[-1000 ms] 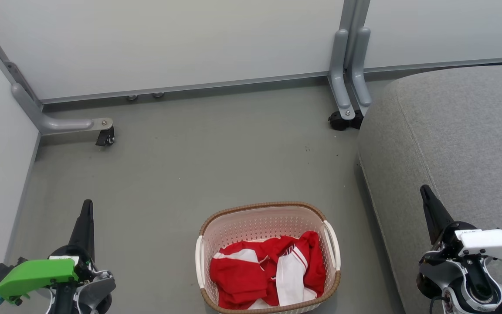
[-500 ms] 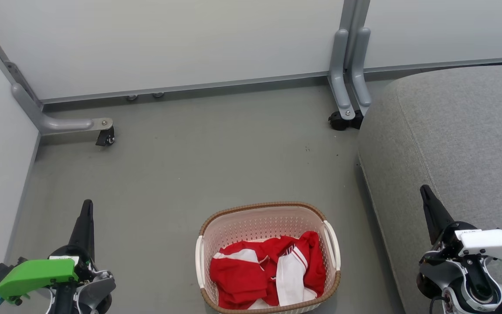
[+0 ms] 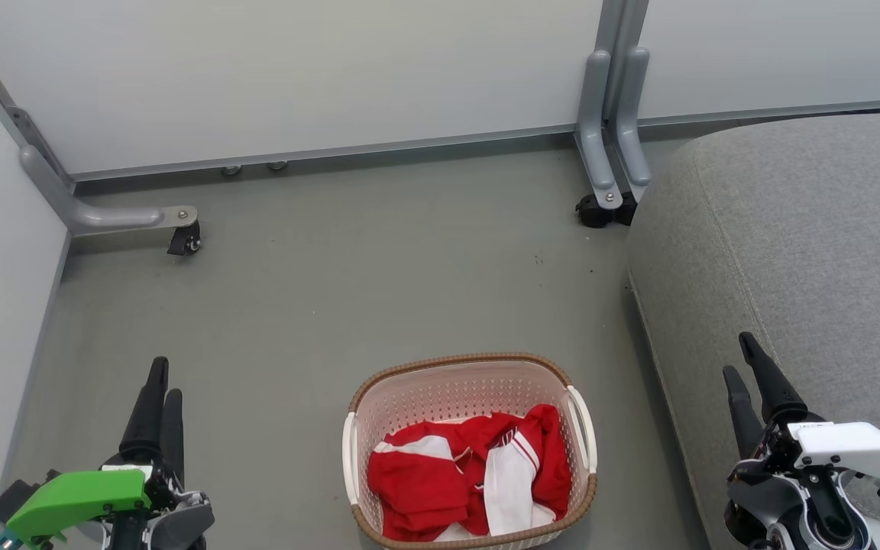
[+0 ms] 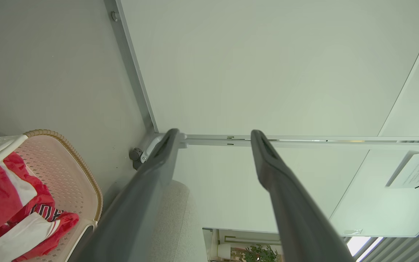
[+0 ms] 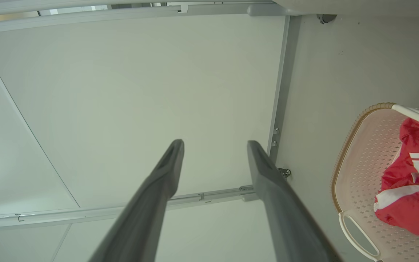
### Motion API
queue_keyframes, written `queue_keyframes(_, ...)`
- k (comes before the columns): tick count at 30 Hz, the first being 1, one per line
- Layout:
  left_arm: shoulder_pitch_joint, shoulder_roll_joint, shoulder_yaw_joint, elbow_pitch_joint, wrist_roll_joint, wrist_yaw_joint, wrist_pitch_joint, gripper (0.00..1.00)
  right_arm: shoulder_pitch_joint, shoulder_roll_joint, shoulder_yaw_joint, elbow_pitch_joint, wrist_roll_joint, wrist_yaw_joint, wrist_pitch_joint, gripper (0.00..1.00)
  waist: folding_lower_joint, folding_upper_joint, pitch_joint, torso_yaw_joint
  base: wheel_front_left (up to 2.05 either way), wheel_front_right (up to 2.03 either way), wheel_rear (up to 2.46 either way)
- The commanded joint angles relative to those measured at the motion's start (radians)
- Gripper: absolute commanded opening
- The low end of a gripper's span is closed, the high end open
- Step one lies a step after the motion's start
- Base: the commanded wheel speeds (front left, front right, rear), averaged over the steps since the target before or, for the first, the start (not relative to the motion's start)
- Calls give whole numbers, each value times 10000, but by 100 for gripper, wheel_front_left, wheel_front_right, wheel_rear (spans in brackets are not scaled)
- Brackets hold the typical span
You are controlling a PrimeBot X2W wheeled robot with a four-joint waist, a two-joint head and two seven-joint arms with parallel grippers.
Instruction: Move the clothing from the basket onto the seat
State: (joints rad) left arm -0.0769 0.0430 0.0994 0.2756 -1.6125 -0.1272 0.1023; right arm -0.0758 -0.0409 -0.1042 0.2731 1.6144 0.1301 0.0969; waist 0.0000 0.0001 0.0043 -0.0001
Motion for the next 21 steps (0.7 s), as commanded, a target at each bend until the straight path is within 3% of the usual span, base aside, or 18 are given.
queue_keyframes(1, -321, 43, -63, -230, 93, -14, -125, 100, -285, -51, 90, -237, -107, 2, -133, 100, 0, -1, 5, 0, 0, 0, 0)
queue_keyframes(8, -508, 243, -434, -521, 745, -17, -531, 100, -431, -187, 347, -409, -774, 3, -481, 100, 0, -1, 18, 3, 0, 0, 0)
queue_keyframes(21, -614, 299, -609, -1256, 3361, -22, -1090, 100, -571, -324, 694, -936, -3985, 4, -1042, 100, 0, -1, 7, 13, 0, 0, 0)
